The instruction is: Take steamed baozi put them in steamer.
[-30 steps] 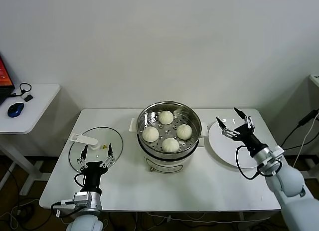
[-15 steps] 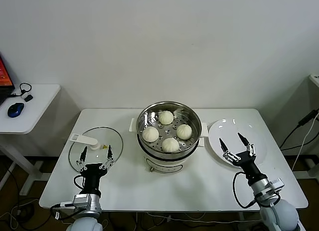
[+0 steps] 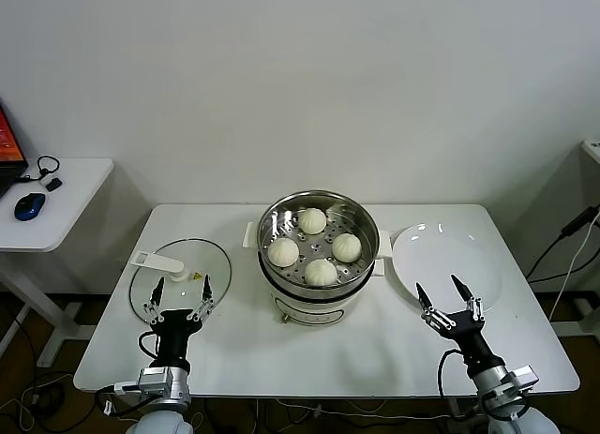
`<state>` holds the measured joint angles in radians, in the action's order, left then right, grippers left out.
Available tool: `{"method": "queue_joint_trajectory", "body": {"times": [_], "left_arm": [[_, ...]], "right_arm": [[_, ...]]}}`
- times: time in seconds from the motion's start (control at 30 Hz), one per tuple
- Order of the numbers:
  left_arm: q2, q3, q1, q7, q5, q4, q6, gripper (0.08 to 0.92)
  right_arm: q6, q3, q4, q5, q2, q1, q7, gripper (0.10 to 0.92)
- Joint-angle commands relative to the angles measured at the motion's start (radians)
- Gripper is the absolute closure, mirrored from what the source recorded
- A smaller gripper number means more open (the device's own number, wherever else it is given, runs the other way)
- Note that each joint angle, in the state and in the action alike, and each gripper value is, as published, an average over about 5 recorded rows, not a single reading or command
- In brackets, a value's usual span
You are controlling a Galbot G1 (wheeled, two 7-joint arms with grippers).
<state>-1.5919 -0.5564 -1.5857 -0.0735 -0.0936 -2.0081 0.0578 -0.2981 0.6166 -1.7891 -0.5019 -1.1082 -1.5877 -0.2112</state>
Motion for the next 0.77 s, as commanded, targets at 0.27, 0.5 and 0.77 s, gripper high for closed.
{"method": "queue_joint_trajectory", "body": {"times": [0.27, 0.5, 0.77], "left_arm": [[-0.001, -0.001, 0.000, 0.002, -0.004, 0.000, 0.002, 0.177], [-0.002, 0.000, -0.002, 0.002, -0.007, 0.002, 0.004, 0.177], [-0.004, 0.001, 0.002, 0.002, -0.009, 0.008, 0.004, 0.177]], "right_arm": [[0.005, -0.003, -0.018, -0.005, -0.015, -0.035, -0.007, 0.203], [0.003, 0.001, -0.012, -0.013, -0.015, -0.036, -0.007, 0.203], [0.002, 0.006, -0.009, -0.018, -0.013, -0.036, -0.008, 0.203]]}}
